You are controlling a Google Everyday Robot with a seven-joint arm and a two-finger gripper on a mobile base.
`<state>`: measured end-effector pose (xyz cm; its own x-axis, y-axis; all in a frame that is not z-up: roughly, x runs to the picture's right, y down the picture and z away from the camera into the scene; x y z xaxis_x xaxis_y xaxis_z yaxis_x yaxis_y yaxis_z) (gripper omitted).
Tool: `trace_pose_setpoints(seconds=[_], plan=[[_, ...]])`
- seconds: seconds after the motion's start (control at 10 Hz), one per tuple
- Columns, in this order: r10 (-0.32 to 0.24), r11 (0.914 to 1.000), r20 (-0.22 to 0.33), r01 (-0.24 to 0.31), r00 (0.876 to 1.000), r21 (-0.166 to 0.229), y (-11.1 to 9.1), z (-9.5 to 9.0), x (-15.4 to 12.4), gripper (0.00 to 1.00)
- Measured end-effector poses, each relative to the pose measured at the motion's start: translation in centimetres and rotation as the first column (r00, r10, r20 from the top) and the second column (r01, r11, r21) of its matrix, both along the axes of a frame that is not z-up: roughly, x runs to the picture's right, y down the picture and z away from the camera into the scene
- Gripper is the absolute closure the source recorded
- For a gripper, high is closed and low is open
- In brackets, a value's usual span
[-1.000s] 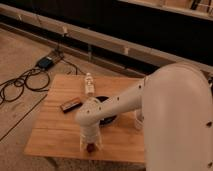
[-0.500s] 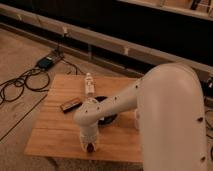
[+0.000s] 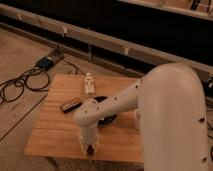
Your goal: Drag the pepper across the table
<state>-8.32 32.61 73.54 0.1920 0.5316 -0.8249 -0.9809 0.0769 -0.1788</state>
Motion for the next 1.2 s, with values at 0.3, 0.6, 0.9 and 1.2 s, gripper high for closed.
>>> trace_pose_setpoints(seconds=[0.3,0.6,0.9,1.2], plan=[[-0.036,0.9977,0.016,0.037,0.999,-0.057,1.6,-1.6,0.1,1.00],[-0.077,0.9905,0.046,0.082,0.996,-0.111,3.5,-3.1,-0.2,1.00],[-0.110,0.9809,0.085,0.122,0.990,-0.151,5.4,-4.9,-0.8,1.00],[-0.127,0.9741,0.128,0.148,0.984,-0.171,6.7,-6.9,-1.4,1.00]])
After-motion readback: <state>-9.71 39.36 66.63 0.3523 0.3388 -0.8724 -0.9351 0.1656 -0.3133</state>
